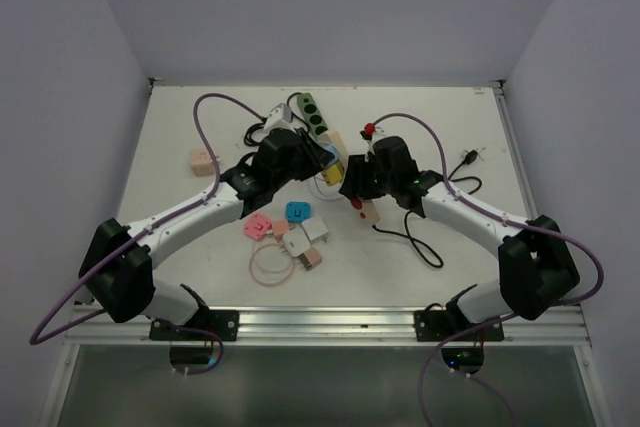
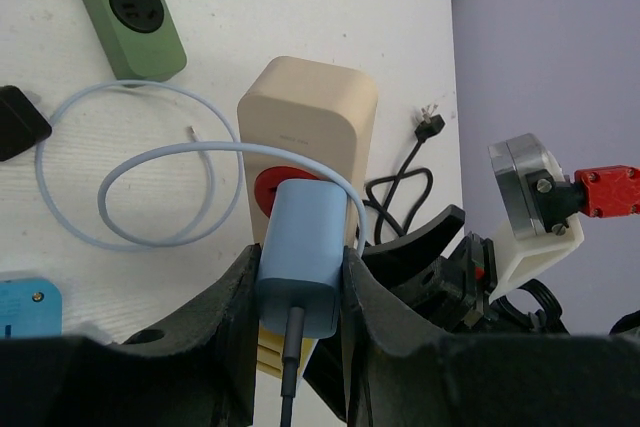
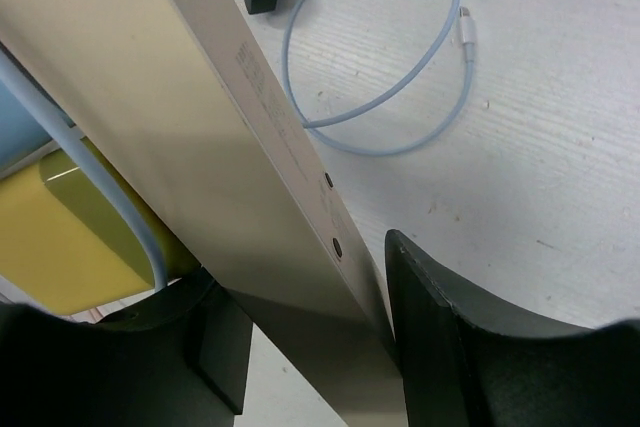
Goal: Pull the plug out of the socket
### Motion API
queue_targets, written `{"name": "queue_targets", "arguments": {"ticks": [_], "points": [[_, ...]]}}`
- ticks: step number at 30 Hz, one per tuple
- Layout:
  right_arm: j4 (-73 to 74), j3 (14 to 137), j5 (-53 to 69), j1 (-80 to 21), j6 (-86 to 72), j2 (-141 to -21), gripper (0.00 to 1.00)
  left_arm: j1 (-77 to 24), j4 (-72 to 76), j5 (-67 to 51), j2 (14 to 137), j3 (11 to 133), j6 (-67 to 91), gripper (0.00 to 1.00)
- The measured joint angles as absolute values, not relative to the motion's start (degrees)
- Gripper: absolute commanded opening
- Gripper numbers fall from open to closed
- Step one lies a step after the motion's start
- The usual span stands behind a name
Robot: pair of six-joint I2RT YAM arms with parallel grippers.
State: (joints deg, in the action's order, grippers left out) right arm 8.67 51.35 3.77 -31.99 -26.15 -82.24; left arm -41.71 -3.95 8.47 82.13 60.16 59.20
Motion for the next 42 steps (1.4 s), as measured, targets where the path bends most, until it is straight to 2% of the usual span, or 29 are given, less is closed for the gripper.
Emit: {"name": "queue_targets", "arguments": {"ticks": [10, 12, 15, 18, 31, 34, 35, 38, 39, 41, 42], "points": [[8.82, 56.75, 7.84, -30.96, -20.71, -83.66, 0.0, -39.79, -4.71, 7.73, 76.12, 59.18, 58.89, 0.0], [8.97, 56.84, 1.32, -28.95, -22.44, -84.38, 0.0, -39.05, -6.7, 5.67, 72.62, 57.98, 59.48, 0.0], [9.1, 56.62, -9.82, -18.7, -24.34, -87.39, 0.0, -37.67, -9.17, 2.7, 65.12, 56.75, 59.59, 0.0], [9.26, 55.4, -15.29, -14.06, -25.08, -87.55, 0.0, -34.57, -9.15, 0.99, 61.45, 56.75, 59.55, 0.0], [8.1, 52.42, -14.59, -16.64, -24.16, -77.91, 0.0, -32.69, -8.86, -5.1, 66.11, 52.4, 56.62, 0.0], [8.6, 51.62, -16.23, -16.64, -25.58, -77.49, 0.09, -32.69, -8.54, -6.39, 69.38, 50.65, 54.17, 0.02], [8.78, 51.27, -17.17, -16.62, -26.13, -77.52, 0.19, -32.69, -8.56, -6.7, 70.81, 50.3, 53.25, 0.03], [9.85, 50.57, -19.68, -16.53, -27.73, -77.49, 0.34, -32.69, -8.16, -7.14, 75.18, 49.36, 50.78, 0.06], [10.11, 50.52, -20.62, -16.47, -28.23, -77.49, 0.45, -32.69, -7.9, -7.18, 76.14, 48.88, 50.13, 0.07], [10.39, 50.7, -22.74, -16.43, -29.32, -77.67, 0.5, -32.64, -7.2, -7.27, 78.17, 47.29, 48.93, 0.12], [10.94, 51.05, -23.75, -16.4, -29.78, -77.95, 0.62, -32.6, -6.94, -7.27, 79.02, 46.41, 48.47, 0.13]]}}
